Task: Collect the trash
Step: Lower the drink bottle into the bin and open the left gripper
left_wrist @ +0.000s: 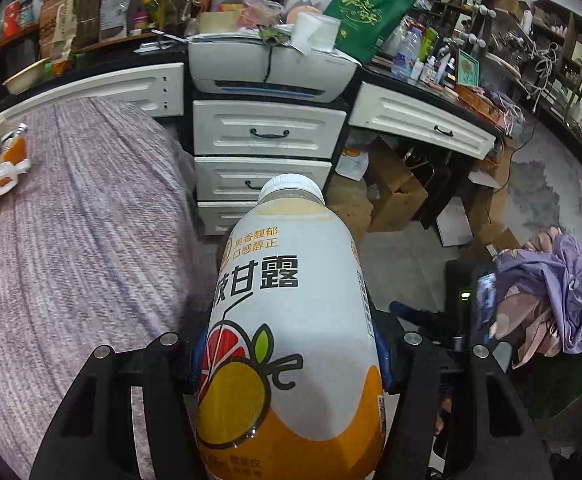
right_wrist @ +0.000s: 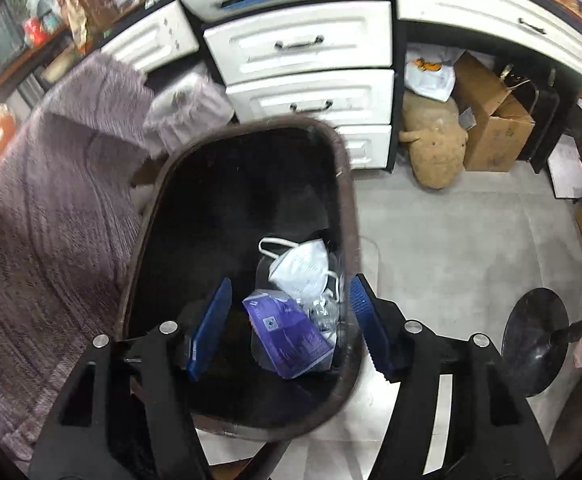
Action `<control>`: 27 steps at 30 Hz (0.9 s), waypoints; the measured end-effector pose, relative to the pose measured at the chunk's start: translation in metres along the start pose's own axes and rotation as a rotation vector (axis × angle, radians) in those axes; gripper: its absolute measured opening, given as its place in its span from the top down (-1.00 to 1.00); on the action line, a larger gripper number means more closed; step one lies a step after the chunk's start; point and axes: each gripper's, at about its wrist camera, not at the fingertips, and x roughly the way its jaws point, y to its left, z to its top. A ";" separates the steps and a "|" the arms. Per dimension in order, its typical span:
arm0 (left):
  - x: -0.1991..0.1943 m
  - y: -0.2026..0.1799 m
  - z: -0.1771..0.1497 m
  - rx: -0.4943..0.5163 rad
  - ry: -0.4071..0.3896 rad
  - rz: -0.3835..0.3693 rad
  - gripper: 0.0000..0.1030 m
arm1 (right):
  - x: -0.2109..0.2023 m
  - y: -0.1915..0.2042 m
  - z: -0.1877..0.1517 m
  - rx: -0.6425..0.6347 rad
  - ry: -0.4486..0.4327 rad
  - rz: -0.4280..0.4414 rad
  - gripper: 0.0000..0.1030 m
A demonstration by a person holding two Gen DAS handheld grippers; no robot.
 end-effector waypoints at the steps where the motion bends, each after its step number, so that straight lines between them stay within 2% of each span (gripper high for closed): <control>1: 0.003 -0.003 0.001 0.005 0.007 -0.005 -0.17 | -0.007 -0.003 0.001 0.007 -0.022 -0.006 -0.27; 7: 0.028 -0.019 0.001 0.037 0.058 -0.028 -0.17 | -0.063 -0.029 0.000 0.086 -0.182 -0.057 -0.39; 11: 0.048 -0.030 0.002 0.062 0.107 -0.038 -0.17 | -0.082 -0.044 0.002 0.146 -0.241 -0.071 -0.47; 19: 0.087 -0.049 -0.001 0.108 0.196 -0.034 -0.17 | -0.092 -0.055 0.003 0.176 -0.266 -0.071 -0.48; 27: 0.127 -0.042 -0.010 0.076 0.291 -0.016 -0.17 | -0.092 -0.062 -0.001 0.189 -0.260 -0.070 -0.48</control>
